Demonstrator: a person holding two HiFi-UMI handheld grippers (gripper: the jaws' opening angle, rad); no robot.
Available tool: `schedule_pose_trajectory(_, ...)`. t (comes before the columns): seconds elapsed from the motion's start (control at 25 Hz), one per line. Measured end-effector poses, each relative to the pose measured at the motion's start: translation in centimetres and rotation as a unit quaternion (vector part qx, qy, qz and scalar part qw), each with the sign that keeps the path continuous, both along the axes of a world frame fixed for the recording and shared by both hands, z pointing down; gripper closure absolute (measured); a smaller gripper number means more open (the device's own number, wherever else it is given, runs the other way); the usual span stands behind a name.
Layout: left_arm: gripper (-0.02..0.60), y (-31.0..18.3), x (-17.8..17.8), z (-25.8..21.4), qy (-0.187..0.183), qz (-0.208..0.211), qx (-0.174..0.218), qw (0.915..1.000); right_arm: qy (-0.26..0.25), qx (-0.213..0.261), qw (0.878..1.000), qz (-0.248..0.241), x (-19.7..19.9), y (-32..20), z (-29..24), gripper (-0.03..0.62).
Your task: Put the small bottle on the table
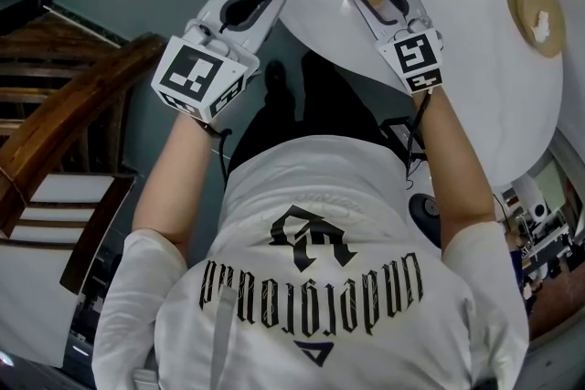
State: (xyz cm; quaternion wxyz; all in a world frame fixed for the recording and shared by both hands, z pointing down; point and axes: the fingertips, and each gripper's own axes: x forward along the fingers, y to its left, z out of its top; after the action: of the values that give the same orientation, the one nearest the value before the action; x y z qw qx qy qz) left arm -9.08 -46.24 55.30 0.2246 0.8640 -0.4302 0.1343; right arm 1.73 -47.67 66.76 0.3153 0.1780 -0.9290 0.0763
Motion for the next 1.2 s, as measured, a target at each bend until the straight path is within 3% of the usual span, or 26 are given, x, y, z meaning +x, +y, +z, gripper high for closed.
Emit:
schedule_pose_trajectory(0.32, 0.575, 1.1, -0.7, -0.7, -0.001, 0.001, 0.005, 1.0, 0.011, -0.003, 1.0, 0.015, 0.4, 0.0, 0.1, 0.453)
schedule_pose_trajectory(0.8, 0.575, 4.1, -2.9, -2.8, -0.004, 0.008, 0.023, 0.9997, 0.0, 0.036, 0.998, 0.054, 0.4, 0.7, -4.2, 0.444)
schedule_pose_trajectory(1.2, 0.575, 9.4, -3.8, -6.1, 0.007, 0.026, 0.038, 0.9989, -0.016, 0.056, 0.995, 0.083, -0.1, 5.8, -10.4, 0.444)
